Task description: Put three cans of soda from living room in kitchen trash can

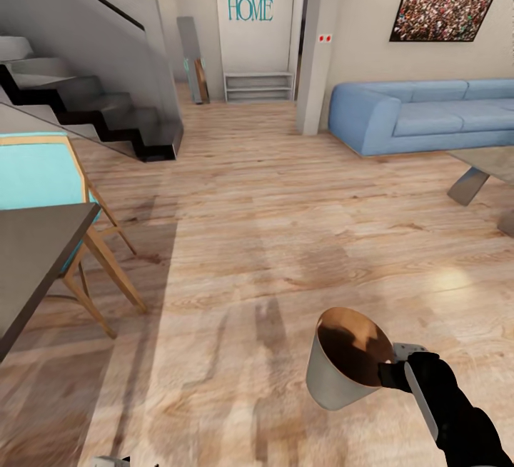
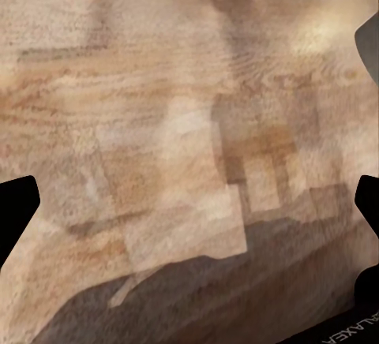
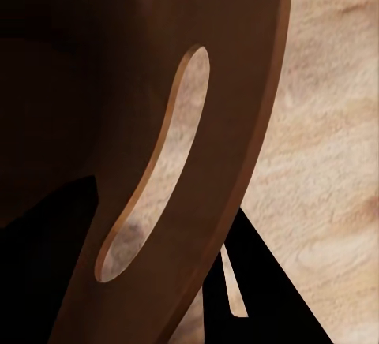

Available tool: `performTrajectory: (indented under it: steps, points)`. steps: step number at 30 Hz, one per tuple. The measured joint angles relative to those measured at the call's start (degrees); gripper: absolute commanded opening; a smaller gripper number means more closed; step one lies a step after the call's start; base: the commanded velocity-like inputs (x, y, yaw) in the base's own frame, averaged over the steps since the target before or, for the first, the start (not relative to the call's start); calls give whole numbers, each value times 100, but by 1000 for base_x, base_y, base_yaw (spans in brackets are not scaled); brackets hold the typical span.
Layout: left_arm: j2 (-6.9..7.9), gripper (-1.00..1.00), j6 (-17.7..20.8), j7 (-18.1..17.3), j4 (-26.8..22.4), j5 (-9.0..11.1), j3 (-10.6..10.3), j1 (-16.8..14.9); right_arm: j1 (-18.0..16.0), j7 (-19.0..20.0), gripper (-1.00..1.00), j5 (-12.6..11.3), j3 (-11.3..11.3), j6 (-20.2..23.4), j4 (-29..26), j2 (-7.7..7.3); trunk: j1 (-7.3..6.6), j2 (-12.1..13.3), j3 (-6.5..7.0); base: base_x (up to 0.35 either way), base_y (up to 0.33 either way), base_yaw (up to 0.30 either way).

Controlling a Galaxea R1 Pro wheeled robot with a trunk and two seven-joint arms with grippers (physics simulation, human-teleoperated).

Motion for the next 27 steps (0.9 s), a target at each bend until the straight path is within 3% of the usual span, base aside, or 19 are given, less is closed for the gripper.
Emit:
performTrajectory:
  steps: [27]
  points:
    - [0, 100, 0, 0, -1, 0, 0, -1, 0, 0, -100, 0, 0, 0, 0, 1, 0, 0, 254, 0, 0, 0]
